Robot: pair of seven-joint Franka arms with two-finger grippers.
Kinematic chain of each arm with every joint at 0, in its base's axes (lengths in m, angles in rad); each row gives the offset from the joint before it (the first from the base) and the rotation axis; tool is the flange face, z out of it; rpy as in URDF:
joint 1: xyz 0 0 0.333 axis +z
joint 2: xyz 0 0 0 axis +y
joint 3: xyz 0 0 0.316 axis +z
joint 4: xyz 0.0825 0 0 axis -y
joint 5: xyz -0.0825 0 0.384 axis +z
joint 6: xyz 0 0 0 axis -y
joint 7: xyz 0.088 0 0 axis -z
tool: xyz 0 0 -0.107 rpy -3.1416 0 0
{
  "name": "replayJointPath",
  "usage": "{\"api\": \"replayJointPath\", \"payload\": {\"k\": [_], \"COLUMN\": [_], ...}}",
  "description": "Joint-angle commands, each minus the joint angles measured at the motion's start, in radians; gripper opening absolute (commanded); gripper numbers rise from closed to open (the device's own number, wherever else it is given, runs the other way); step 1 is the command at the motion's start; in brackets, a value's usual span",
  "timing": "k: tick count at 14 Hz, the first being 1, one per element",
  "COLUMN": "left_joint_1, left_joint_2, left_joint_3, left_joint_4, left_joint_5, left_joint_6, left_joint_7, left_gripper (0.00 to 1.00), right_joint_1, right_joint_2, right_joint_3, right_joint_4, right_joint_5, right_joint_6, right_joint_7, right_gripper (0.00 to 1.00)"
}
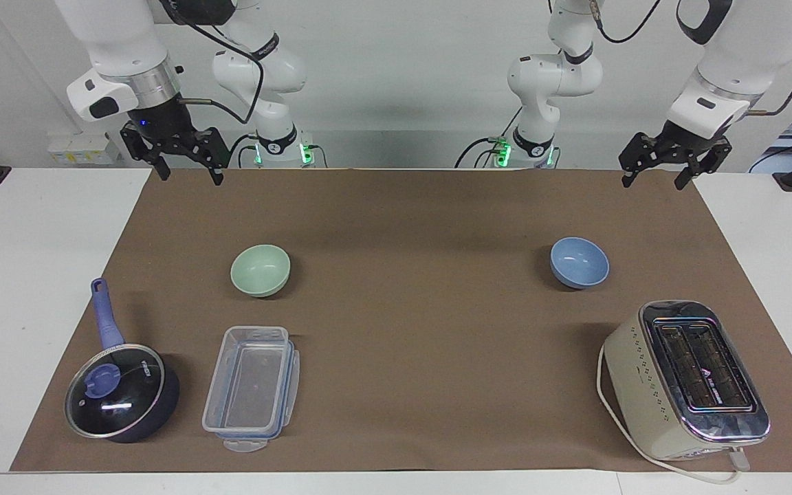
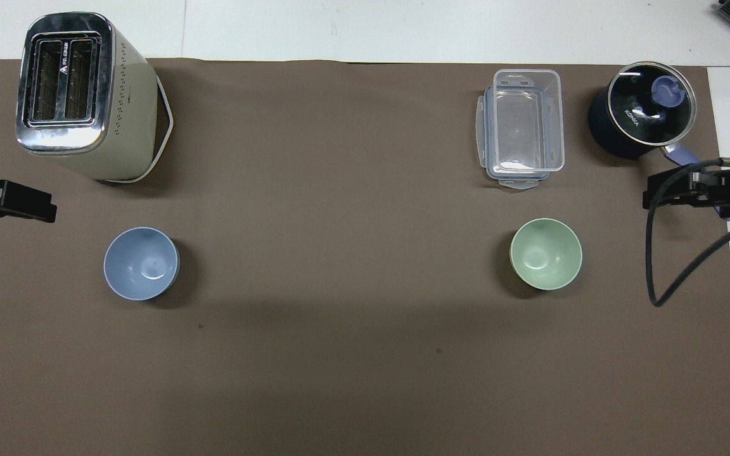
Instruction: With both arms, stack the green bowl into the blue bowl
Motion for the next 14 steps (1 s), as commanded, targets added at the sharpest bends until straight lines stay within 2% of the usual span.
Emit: {"api": "replayJointPath", "payload": {"k": [1, 5, 14], "left_joint_1": [0.0, 0.029, 0.115], "left_joint_2": [-0.046, -0.051, -0.082], "left_joint_3": [0.0, 0.0, 0.002], "left_joint_4": [-0.059, -0.083, -0.347], "left_joint_5": [0.017, 0.016, 0.005], "left_joint_6": [-0.001, 0.002, 0.301], "left_joint_7": [0.0, 0.005, 0.072], "left_gripper": [1.0, 1.0, 1.0], "right_joint_1": [-0.006, -0.006, -0.006], "right_joint_2": [-0.008, -0.008, -0.008], "right_joint_3": [0.002, 0.002, 0.002], "right_joint_4": [-0.006, -0.006, -0.006], "right_joint_5": [0.018, 0.018, 0.018], "right_joint_6": [-0.005, -0.005, -0.005], "right_joint_7": [0.016, 0.016, 0.016], "right_gripper": [1.0, 1.0, 1.0]}}
